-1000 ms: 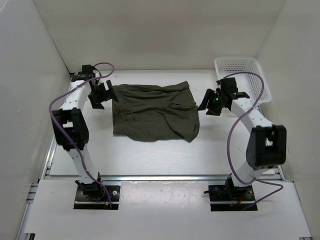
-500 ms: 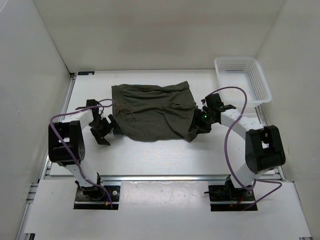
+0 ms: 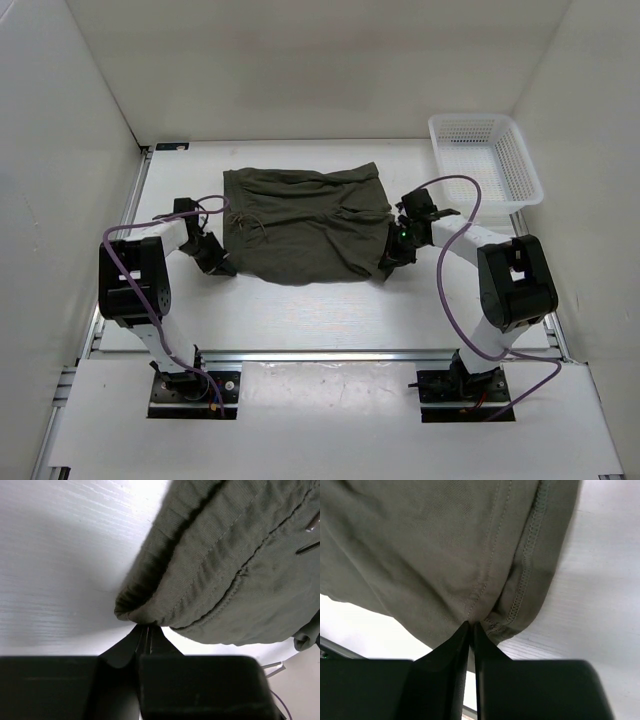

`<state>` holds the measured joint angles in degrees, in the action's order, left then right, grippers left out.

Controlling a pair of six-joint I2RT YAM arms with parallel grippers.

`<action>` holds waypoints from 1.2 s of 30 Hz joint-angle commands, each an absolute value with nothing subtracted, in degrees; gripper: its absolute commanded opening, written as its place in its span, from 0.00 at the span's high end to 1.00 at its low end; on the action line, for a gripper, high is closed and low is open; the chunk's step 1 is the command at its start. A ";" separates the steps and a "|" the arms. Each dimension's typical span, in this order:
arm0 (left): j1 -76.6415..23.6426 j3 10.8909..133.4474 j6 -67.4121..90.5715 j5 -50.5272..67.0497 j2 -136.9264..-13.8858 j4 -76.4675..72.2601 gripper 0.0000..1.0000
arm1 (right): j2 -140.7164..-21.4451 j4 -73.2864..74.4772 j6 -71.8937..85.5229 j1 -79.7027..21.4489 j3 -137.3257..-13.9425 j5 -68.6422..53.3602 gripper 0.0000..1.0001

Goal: Fold and stack the shorts
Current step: Flatten the shorts out

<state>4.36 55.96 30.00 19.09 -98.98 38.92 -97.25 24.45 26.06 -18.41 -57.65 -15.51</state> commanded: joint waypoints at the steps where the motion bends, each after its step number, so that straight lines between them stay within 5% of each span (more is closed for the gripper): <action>1: 4.48 56.34 29.62 17.93 -98.61 37.09 0.90 | -95.98 23.73 26.37 -18.81 -60.29 -14.68 0.89; 5: 4.48 56.34 30.15 17.40 -97.38 37.09 0.90 | -93.96 25.05 26.37 -18.81 -60.29 -14.06 1.00; 17: 4.48 56.34 30.67 16.35 -94.48 37.62 0.90 | -92.02 33.13 22.76 -18.81 -66.27 -5.28 0.99; 29: 4.48 56.34 30.15 16.35 -94.48 38.14 0.90 | -97.21 32.09 21.71 -18.28 -70.93 -12.21 0.94; 33: 4.48 56.34 30.15 16.88 -94.48 38.14 0.90 | -97.21 31.46 22.24 -18.28 -70.22 -12.92 1.00; 35: 4.48 56.34 30.15 16.88 -94.48 38.14 0.90 | -97.21 31.46 22.24 -18.28 -70.22 -14.67 0.84; 36: 4.48 56.34 30.15 16.88 -94.48 38.14 0.90 | -97.21 30.94 22.24 -18.28 -69.62 -15.20 0.84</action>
<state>4.36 55.96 30.65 17.41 -97.23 38.74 -97.32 31.94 22.76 -18.63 -69.32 -12.27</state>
